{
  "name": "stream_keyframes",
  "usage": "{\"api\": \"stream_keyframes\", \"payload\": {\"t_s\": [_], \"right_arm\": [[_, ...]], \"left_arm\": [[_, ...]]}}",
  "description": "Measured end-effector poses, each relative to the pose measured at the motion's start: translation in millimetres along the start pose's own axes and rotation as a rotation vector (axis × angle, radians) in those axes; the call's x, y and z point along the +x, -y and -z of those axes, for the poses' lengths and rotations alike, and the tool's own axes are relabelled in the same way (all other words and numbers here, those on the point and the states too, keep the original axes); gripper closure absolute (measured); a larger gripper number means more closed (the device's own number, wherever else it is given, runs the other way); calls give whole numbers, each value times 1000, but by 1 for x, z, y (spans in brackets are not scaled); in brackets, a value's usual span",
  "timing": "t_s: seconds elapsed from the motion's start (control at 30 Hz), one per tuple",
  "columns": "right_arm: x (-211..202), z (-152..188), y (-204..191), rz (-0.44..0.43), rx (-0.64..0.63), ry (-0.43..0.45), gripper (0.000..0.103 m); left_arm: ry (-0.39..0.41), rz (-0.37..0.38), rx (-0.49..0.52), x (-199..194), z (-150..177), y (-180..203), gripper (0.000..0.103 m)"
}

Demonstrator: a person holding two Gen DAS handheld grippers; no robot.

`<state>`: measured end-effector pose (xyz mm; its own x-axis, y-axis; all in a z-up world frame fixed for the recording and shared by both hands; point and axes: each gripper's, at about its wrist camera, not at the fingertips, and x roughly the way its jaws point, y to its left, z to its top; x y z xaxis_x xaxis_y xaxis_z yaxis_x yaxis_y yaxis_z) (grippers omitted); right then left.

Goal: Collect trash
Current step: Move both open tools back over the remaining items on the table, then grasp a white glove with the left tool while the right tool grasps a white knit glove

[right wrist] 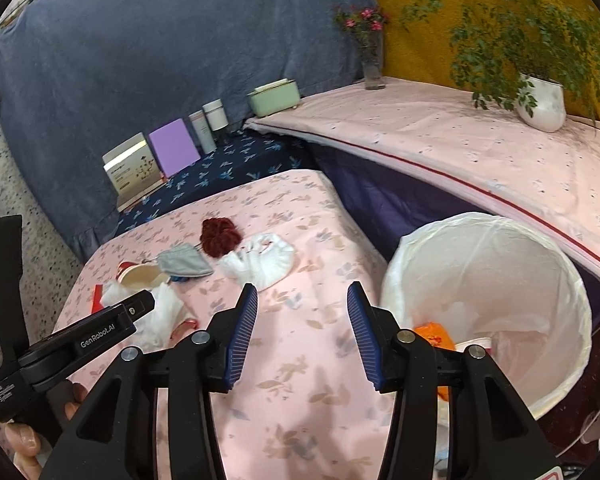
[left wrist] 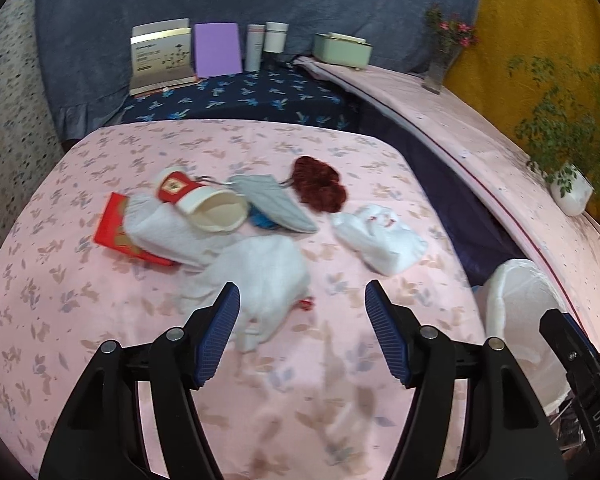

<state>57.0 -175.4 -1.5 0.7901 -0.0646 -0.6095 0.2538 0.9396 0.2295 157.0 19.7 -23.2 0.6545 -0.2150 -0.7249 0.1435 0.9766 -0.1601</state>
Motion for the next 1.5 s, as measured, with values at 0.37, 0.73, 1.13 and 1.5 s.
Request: {"api": "stream_keyframes", "payload": {"t_s": [0.37,0.73,1.13,1.5], "right_arm": [[41,10,-54,-48,-59,-72,54],[83,9,-58,-26,-59,-120,54],[136,-6,-53,-13,-57,-161,54],[176,-6,-59,-13,-54,-215,71]], "left_arm": [[-15,-70,-89,8,-1,-69,26],[-94,-17,-76,45,5,-57,15],[-175,58,-63,83,2,-38,69],[-181,76,-84,90,-7,-41,85]]}}
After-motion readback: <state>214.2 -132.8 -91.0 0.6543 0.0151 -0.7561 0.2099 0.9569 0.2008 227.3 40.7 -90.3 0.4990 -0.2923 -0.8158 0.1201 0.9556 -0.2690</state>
